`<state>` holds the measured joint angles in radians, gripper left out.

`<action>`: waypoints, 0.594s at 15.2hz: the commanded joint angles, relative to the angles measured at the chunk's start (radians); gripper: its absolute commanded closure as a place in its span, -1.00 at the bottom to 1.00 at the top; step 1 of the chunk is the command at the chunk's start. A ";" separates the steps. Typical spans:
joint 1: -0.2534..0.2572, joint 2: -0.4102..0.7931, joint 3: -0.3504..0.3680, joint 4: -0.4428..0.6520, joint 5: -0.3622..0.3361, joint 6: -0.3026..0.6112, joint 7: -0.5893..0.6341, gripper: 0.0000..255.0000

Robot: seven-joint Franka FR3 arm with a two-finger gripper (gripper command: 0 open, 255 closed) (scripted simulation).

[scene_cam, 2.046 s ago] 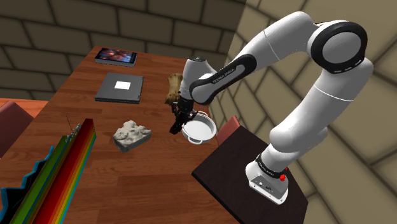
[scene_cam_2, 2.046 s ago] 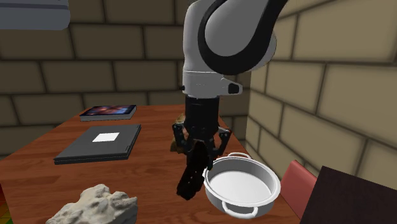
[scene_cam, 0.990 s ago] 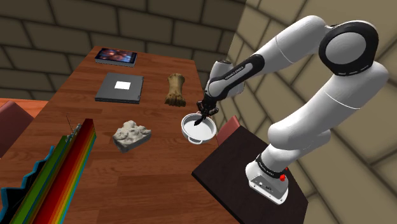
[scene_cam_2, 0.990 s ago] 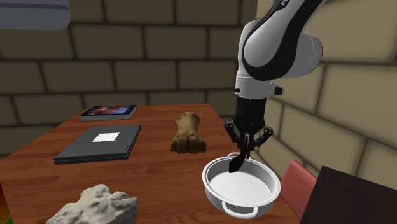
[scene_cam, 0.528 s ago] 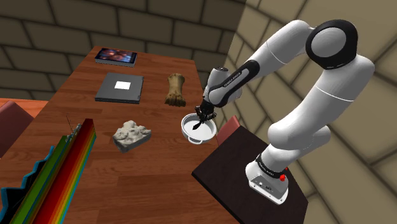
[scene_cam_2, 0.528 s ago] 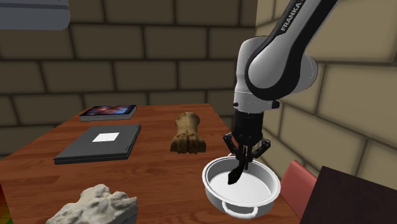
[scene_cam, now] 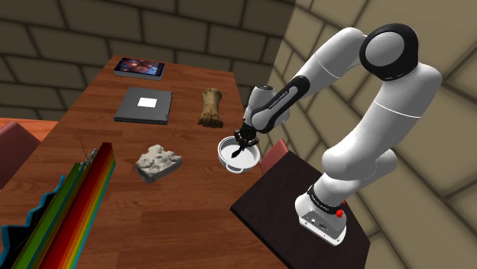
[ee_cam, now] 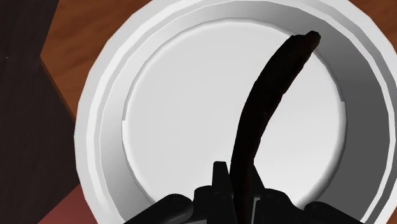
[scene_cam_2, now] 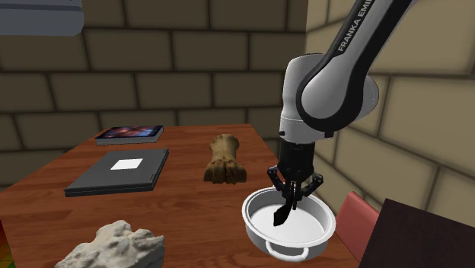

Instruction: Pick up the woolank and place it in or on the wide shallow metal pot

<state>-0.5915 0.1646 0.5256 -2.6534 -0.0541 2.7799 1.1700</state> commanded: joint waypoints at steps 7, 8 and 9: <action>0.000 0.000 0.000 0.000 -0.001 0.000 0.000 -1.00; 0.000 0.000 0.000 0.000 -0.001 0.000 0.000 -1.00; -0.020 -0.046 0.030 -0.003 0.056 -0.038 -0.040 -1.00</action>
<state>-0.6006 0.1426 0.5409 -2.6554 -0.0297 2.7629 1.1530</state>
